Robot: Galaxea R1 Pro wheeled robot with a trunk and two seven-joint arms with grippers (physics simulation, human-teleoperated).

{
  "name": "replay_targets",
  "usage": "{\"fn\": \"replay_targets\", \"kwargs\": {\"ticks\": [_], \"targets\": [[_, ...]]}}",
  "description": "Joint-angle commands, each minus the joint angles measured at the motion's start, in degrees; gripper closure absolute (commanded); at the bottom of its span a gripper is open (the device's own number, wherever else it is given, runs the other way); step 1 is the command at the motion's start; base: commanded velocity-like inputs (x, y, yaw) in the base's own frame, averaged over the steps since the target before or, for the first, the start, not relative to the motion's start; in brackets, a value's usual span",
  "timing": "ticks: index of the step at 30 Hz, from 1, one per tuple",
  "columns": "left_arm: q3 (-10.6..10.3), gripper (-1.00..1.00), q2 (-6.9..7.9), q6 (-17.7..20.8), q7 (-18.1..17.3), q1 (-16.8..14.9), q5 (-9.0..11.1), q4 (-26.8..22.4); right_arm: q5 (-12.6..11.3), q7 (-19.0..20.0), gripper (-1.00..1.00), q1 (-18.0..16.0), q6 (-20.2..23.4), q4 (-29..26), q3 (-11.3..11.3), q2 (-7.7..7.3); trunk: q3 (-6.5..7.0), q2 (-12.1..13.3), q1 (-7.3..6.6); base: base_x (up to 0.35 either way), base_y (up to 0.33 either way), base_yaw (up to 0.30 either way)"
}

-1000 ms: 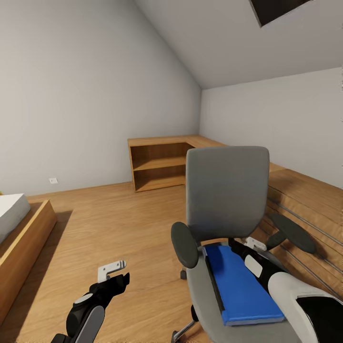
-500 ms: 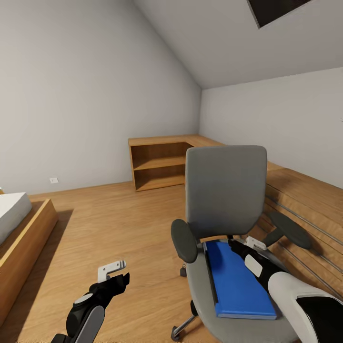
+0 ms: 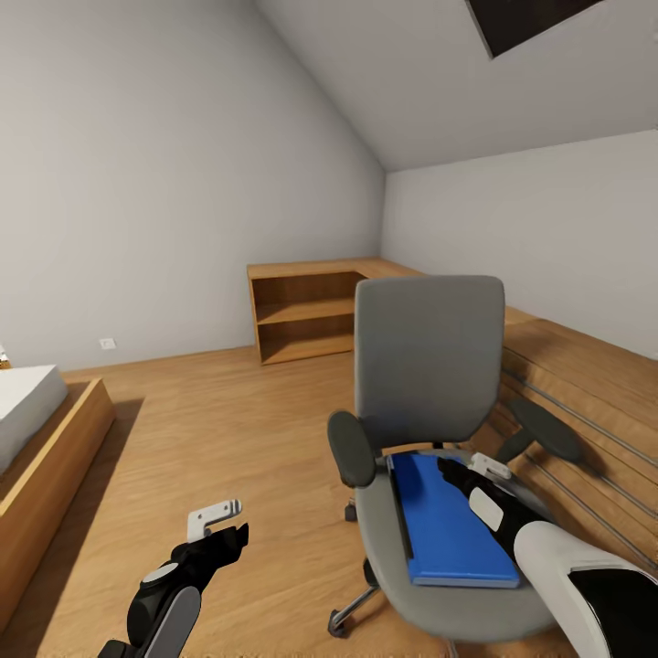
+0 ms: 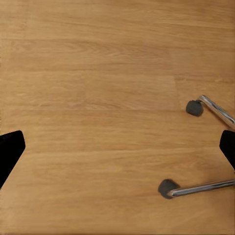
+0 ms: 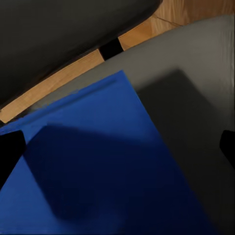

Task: In the bedroom, organize the workspace by keeping the computer under the desk, ensuring the monitor is on the desk, placing the keyboard on the desk next to the monitor, placing the mouse on the desk next to the keyboard, moving the folder from the swivel chair onto the desk next to the mouse, stacking the notebook on top of the folder with the pen on top of the notebook, and positioning the swivel chair next to the desk.

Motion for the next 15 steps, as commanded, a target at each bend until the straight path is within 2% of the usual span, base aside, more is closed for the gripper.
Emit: {"fn": "replay_targets", "kwargs": {"ticks": [1,15], "targets": [[-0.1,-1.00,0.06,0.1,0.6,0.0,0.6,-0.1,-0.6,-0.2,-1.00,0.0,-0.2,2.6,0.0,-0.02,-0.06,0.0,-0.02,-0.173,0.000,0.000],[-0.1,-1.00,0.06,0.1,0.6,0.0,0.6,-0.1,-0.6,-0.2,-1.00,0.0,-0.2,2.6,0.0,-0.02,-0.06,0.0,-0.02,-0.089,0.000,0.000]]}}
